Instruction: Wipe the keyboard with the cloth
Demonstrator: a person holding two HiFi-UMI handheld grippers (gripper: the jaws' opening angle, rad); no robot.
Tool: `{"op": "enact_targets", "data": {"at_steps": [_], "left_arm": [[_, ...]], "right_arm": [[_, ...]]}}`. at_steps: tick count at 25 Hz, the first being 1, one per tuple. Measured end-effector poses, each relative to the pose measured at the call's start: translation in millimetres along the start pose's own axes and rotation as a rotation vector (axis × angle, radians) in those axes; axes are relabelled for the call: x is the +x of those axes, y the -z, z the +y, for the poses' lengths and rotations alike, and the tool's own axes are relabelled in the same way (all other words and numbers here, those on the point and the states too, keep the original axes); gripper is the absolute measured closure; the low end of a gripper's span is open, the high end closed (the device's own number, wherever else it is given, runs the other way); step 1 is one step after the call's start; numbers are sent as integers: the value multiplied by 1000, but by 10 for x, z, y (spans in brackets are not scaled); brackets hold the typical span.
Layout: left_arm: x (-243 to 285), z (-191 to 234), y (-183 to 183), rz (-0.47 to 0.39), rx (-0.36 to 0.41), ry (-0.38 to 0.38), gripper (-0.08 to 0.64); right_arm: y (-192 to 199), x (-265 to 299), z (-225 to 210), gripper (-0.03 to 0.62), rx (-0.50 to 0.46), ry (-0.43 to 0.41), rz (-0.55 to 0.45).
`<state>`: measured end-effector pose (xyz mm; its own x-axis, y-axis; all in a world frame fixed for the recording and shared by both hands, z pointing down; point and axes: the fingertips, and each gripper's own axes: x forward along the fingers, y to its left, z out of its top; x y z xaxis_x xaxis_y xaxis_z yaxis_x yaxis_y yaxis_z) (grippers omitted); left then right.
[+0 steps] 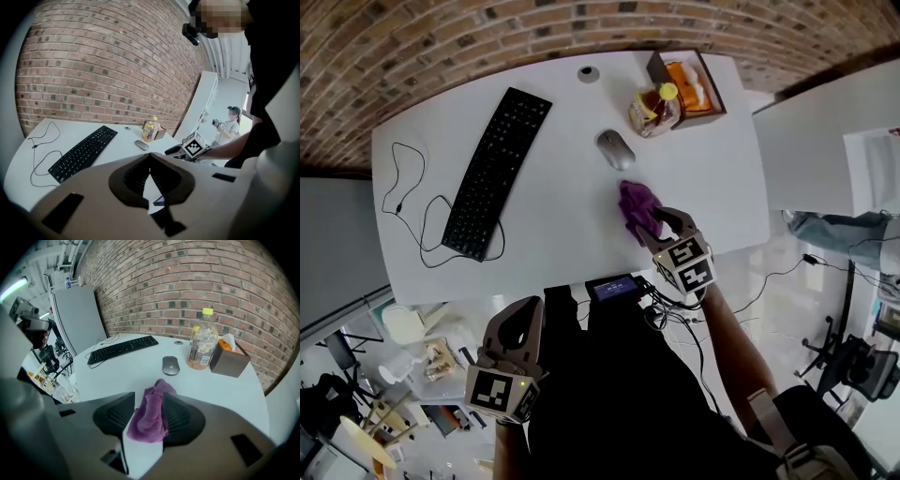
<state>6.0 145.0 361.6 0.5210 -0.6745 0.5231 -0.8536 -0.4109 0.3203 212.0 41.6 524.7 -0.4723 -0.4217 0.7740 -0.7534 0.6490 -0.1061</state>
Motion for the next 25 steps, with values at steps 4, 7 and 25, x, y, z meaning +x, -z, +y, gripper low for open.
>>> {"op": "enact_targets", "data": {"at_steps": [4, 7, 25], "left_arm": [[-6, -54, 6, 1, -23, -21, 545], [-6, -102, -14, 3, -46, -30, 546], [24, -166, 16, 18, -53, -51, 546]], "right_arm": [[71, 128, -22, 400, -23, -6, 31], [139, 220, -61, 394, -45, 3, 61], [382, 587, -116, 394, -73, 2, 138]]}}
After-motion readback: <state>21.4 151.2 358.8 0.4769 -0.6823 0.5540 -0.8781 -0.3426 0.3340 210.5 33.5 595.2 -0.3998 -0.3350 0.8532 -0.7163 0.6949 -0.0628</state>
